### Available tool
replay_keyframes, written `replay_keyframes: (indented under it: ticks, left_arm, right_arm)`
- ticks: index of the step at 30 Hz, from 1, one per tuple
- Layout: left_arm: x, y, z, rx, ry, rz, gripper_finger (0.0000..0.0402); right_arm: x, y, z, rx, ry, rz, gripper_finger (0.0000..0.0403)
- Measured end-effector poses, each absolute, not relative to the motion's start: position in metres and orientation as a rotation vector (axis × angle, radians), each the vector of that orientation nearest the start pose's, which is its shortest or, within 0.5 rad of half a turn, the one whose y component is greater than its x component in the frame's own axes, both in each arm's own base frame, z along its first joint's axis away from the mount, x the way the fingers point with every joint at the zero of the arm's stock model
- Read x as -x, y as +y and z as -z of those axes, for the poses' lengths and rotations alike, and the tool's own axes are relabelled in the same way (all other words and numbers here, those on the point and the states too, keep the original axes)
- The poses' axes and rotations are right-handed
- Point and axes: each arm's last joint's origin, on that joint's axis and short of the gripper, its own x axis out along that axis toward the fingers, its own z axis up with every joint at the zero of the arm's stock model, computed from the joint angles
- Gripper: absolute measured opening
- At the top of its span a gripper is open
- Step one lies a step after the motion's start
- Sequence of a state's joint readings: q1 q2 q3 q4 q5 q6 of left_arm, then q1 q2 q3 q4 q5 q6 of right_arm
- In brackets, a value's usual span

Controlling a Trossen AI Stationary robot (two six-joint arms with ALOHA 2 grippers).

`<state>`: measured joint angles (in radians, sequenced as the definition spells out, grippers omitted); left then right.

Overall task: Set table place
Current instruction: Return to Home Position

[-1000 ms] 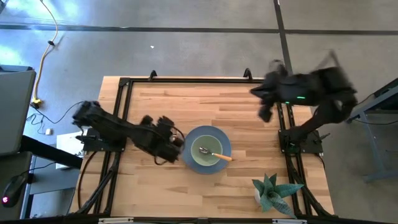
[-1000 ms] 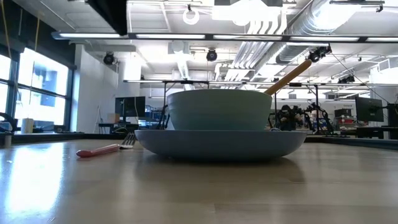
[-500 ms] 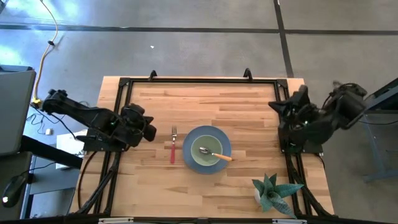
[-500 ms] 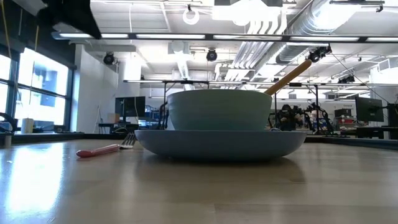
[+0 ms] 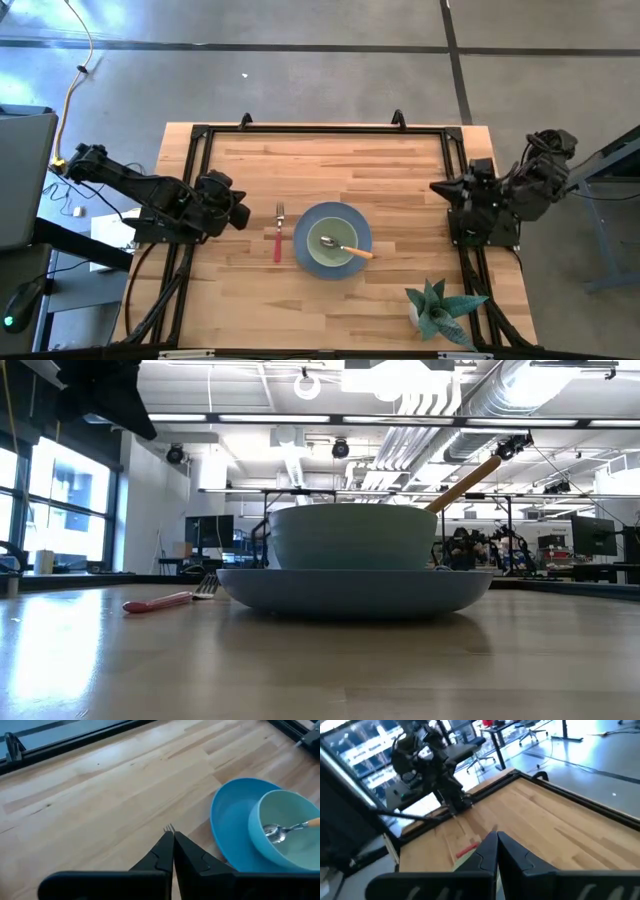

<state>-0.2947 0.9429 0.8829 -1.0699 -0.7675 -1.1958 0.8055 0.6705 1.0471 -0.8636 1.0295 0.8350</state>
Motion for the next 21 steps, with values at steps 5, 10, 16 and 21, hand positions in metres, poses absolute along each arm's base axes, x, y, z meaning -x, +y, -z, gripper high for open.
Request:
replay_keyframes:
  ticks: [5, 10, 16, 21]
  left_arm:
    - [-0.149, -0.024, -0.283, 0.445, 0.588, -0.877, 0.0]
    - [-0.152, -0.023, -0.29, 0.359, 0.504, -0.872, 0.0]
    - [-0.16, -0.024, -0.29, 0.314, 0.344, -0.814, 0.0]
    - [-0.172, -0.019, -0.262, 0.361, 0.219, -0.699, 0.0]
  right_arm:
    - [-0.081, 0.049, -0.376, -0.32, 0.198, 0.276, 0.0]
    - [-0.079, 0.047, -0.38, -0.203, 0.193, 0.248, 0.0]
    - [-0.079, 0.047, -0.365, -0.194, 0.083, 0.204, 0.0]
    - [-0.083, 0.049, -0.332, -0.184, -0.142, 0.081, 0.0]
